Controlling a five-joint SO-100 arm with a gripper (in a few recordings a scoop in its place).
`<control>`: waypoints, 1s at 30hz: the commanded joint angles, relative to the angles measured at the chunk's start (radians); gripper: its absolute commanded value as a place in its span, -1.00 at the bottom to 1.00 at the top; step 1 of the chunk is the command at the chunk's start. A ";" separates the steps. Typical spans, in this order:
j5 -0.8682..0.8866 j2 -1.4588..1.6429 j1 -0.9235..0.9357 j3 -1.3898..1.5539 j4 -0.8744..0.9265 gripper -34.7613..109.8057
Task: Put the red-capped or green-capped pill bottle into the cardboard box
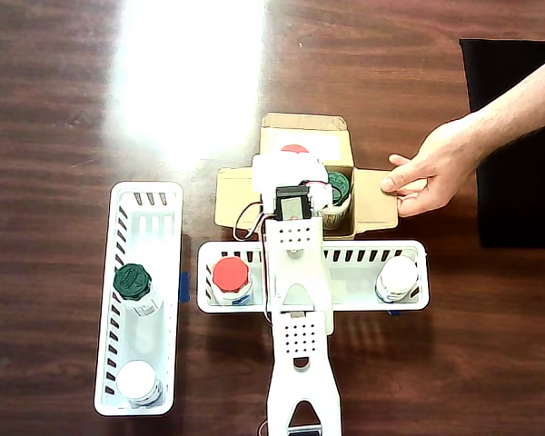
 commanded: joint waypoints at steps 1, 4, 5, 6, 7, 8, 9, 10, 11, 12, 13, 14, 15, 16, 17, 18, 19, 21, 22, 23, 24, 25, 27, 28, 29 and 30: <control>0.006 0.049 -0.008 -0.086 0.009 0.33; -0.002 0.058 -0.015 -0.086 0.014 0.30; -0.008 0.063 -0.017 -0.086 0.015 0.29; -0.011 0.069 -0.018 -0.086 0.015 0.28; -0.014 0.078 -0.018 -0.083 0.017 0.27; -0.015 0.094 -0.020 -0.074 0.017 0.26; -0.020 0.109 -0.021 -0.066 0.018 0.25; -0.025 0.137 -0.023 -0.043 0.018 0.24; -0.028 0.178 -0.025 -0.003 0.018 0.23; -0.028 0.230 -0.028 0.055 0.018 0.21; -0.028 0.282 -0.029 0.118 0.018 0.17; -0.032 0.328 -0.034 0.166 0.018 0.12; -0.032 0.377 -0.037 0.221 0.018 0.04; -0.034 0.425 -0.038 0.278 0.018 -0.07; -0.034 0.468 -0.038 0.333 0.018 -0.20; -0.037 0.511 -0.038 0.387 0.018 -0.34; -0.043 0.552 -0.038 0.436 0.018 -0.48; -0.048 0.641 -0.043 0.545 0.018 -0.62; -0.052 0.686 -0.046 0.597 0.018 -0.59; -0.052 0.735 -0.049 0.655 0.018 -0.55; -0.052 0.792 -0.055 0.721 0.017 -0.49; -0.052 0.851 -0.060 0.792 0.017 -0.45; -0.046 0.994 -0.069 0.953 0.017 -0.47; -0.044 1.066 -0.075 1.028 0.017 -0.49; -0.040 1.135 -0.083 1.104 0.015 -0.49; -0.040 1.203 -0.091 1.178 0.012 -0.51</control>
